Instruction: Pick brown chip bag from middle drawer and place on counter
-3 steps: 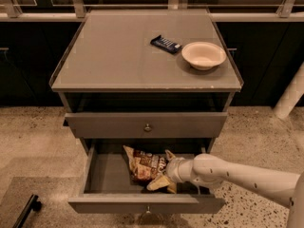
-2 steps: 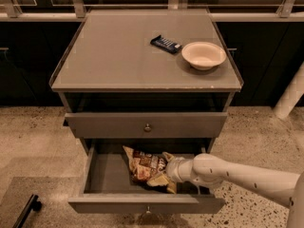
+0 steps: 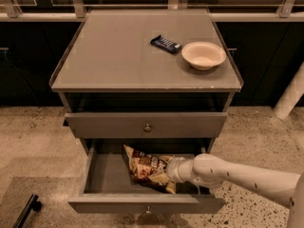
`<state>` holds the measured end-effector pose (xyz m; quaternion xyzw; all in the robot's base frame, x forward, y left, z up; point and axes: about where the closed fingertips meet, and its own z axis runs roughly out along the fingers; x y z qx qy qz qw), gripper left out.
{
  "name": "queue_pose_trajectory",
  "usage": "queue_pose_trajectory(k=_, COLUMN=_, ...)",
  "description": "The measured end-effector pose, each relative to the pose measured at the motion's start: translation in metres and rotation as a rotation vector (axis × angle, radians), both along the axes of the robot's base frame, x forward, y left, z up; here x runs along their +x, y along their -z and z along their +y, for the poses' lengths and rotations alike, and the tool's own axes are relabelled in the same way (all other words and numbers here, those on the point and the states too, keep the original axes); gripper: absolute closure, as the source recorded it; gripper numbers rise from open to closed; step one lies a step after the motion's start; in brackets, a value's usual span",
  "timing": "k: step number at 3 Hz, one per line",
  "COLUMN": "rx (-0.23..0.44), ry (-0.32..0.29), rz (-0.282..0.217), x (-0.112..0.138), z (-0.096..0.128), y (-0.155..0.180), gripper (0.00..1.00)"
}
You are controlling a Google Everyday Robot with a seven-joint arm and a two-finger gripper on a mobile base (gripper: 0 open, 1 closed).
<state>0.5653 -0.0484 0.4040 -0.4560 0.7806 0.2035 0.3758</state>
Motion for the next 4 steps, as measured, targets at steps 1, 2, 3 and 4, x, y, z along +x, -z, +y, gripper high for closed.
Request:
queue_pose_trajectory(k=1, rx=0.000, ry=0.000, rz=0.000, x=0.000, z=0.000, y=0.000, gripper=0.89)
queue_pose_trajectory(k=2, rx=0.000, ry=0.000, rz=0.000, x=0.000, z=0.000, y=0.000, gripper=1.00)
queue_pose_trajectory(k=3, rx=0.037, ry=-0.034, rz=0.021, x=-0.011, z=0.001, y=-0.021, gripper=1.00)
queue_pose_trajectory(k=4, rx=0.052, ry=-0.071, rz=0.035, x=-0.033, z=0.004, y=-0.066, gripper=1.00)
